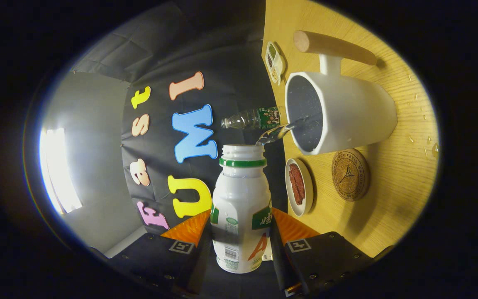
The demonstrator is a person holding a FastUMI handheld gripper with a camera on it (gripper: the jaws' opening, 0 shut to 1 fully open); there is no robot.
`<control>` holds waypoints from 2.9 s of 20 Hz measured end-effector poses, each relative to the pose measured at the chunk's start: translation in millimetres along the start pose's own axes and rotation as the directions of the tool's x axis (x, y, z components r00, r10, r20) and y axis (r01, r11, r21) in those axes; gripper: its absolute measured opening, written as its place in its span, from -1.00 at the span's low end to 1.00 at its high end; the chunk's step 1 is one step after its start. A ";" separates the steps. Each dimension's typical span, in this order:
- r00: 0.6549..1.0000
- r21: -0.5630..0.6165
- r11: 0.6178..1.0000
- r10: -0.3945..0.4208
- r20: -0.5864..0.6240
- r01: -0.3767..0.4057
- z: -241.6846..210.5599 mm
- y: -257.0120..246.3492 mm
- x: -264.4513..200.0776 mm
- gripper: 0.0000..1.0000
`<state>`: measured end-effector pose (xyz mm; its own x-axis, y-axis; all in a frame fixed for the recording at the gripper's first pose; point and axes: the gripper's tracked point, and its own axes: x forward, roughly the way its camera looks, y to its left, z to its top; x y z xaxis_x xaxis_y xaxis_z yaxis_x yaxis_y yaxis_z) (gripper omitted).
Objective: Take the bottle from table, then pour the juice into the cup, finally place the bottle on the coaster
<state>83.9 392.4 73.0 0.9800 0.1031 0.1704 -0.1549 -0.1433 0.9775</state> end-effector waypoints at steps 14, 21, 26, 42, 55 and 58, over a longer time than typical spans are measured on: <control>1.000 0.042 0.999 0.004 0.020 -0.004 4.3 -1.1 -2.9 0.33; 0.999 0.085 0.996 0.011 0.050 -0.015 12.2 0.4 -6.0 0.33; 0.998 0.104 0.994 0.017 0.062 -0.024 13.5 2.7 -7.8 0.33; 0.992 0.163 0.984 0.049 0.117 -0.068 23.8 23.7 -6.1 0.33; 0.987 0.227 0.968 0.072 0.144 -0.104 32.5 31.5 -5.6 0.32; 0.984 0.233 0.965 0.083 0.158 -0.119 36.2 33.4 -6.8 0.33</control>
<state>76.5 351.3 100.0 0.9711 -0.0656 0.2296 -0.2370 -0.3803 0.8940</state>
